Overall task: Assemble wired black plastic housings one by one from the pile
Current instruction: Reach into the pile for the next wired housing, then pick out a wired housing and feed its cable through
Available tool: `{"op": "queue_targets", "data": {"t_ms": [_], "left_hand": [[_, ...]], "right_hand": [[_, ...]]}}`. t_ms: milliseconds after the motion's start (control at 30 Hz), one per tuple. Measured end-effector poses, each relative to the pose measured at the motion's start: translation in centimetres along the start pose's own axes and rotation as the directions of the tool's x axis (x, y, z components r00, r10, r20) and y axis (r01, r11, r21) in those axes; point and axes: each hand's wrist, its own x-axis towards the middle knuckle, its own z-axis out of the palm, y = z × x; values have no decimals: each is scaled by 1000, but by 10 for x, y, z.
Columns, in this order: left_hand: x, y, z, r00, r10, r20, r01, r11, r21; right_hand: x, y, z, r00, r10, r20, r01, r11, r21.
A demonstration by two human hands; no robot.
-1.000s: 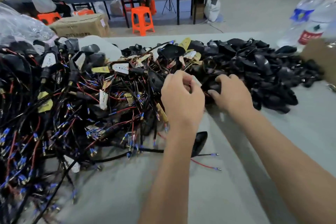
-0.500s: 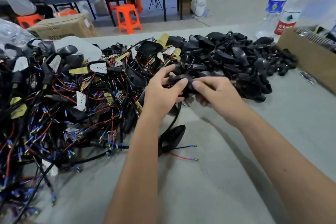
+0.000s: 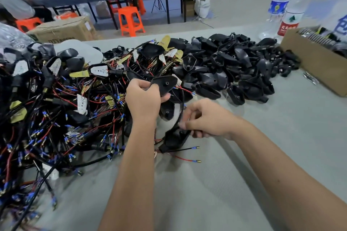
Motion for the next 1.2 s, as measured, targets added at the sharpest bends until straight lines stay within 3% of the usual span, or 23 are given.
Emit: {"op": "queue_targets", "data": {"t_ms": [100, 167, 233, 433, 600, 733, 867, 967, 1100, 1200], "left_hand": [[-6, 5, 14, 997, -58, 43, 62, 995, -80], [-12, 6, 27, 992, -98, 84, 109, 985, -132], [-19, 5, 45, 976, -153, 157, 183, 964, -195], [-39, -8, 103, 858, -292, 423, 453, 818, -353], [-58, -20, 142, 855, -169, 491, 335, 902, -273], [-59, -25, 150, 895, -60, 442, 205, 935, -288], [-42, -25, 138, 966, 15, 260, 67, 950, -304], [-24, -26, 121, 992, 89, 90, -68, 974, -218], [-10, -24, 101, 959, 268, -96, -276, 957, -85], [-2, -20, 88, 907, 345, -241, -357, 934, -6]], "right_hand": [[-2, 10, -27, 954, 28, -298, 5, 994, 110], [-2, 17, -47, 821, -29, -571, -19, 997, -77], [-3, 24, -61, 688, -70, -723, -50, 988, -144], [-2, 47, -90, 599, -57, -799, -36, 995, -98], [0, 69, -127, 446, -38, -894, -156, 980, -120], [8, 69, -138, 471, -100, -877, -157, 968, -195], [21, 47, -126, 506, -241, -828, -76, 944, -321], [38, 26, -109, 586, -326, -742, 27, 923, -385], [68, -2, -85, 671, -407, -620, 131, 888, -441], [96, -22, -71, 740, -452, -499, 118, 817, -565]]}}
